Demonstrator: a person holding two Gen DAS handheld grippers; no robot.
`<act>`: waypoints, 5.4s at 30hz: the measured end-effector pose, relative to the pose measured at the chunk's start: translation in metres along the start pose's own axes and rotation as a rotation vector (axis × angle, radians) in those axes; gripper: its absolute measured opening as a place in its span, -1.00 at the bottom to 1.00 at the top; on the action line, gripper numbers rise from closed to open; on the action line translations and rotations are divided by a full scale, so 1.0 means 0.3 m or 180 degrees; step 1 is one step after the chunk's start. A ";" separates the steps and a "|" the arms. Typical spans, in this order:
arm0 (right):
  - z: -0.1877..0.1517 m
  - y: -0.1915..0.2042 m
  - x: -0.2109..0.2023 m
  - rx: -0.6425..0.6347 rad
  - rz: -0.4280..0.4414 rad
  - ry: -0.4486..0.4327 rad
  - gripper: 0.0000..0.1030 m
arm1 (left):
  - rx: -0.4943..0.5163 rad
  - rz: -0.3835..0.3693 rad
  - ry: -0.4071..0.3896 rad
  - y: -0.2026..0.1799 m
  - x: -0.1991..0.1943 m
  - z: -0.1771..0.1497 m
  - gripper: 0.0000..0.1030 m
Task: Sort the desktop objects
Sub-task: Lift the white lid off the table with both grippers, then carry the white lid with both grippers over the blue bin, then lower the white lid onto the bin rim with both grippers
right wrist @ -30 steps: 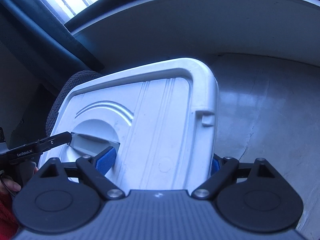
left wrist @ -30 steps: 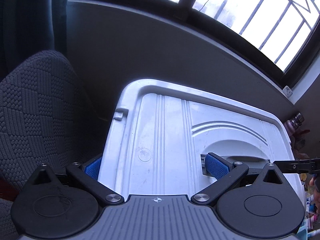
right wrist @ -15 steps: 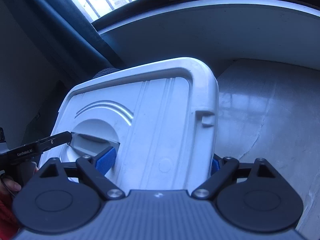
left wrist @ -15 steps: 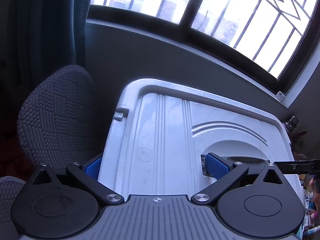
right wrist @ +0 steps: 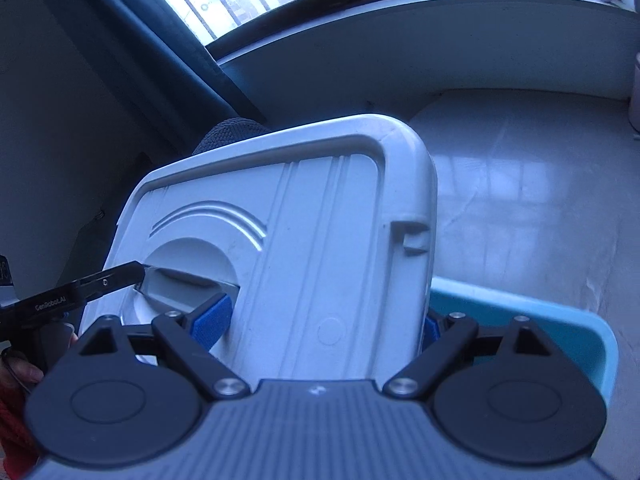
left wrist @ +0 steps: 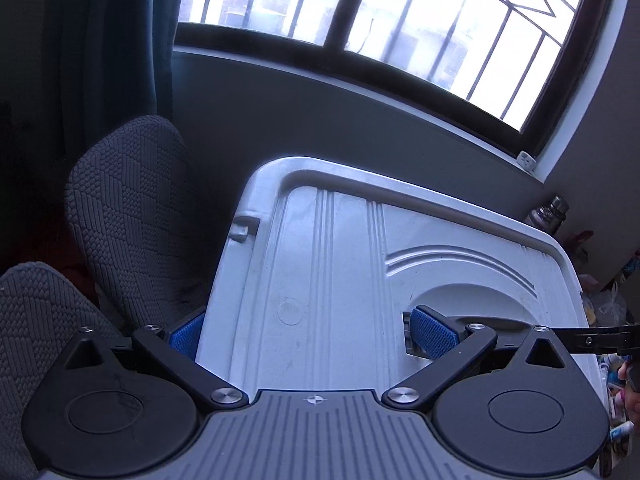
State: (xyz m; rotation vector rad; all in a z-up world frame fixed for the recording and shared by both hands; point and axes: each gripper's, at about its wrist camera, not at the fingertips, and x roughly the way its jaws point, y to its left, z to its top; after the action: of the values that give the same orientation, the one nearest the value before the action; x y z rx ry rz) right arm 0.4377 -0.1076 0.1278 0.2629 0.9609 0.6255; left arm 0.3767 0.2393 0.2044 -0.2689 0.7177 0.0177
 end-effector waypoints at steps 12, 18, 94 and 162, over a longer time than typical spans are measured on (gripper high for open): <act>-0.449 -0.174 -0.396 0.0258 -0.0066 -0.0157 0.76 | 0.0258 -0.0114 0.0047 -0.341 -0.266 -0.387 1.00; -0.619 -0.194 -0.499 0.0327 -0.0030 -0.0132 0.76 | 0.0221 -0.0060 0.0107 -0.383 -0.387 -0.560 1.00; -1.220 0.103 -0.703 0.0462 -0.0005 -0.0028 0.76 | 0.0168 -0.0028 0.0330 -0.173 -0.995 -1.161 1.00; -0.356 -0.261 -0.334 0.0670 -0.0117 -0.0262 0.76 | 0.0365 -0.0247 0.0410 -0.322 0.014 -0.270 1.00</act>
State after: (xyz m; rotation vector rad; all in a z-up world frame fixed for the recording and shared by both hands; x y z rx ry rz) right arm 0.3375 -0.2369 0.0993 0.4536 0.9506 0.4763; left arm 0.3379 0.1256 0.1663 -0.1891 0.8329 -0.1154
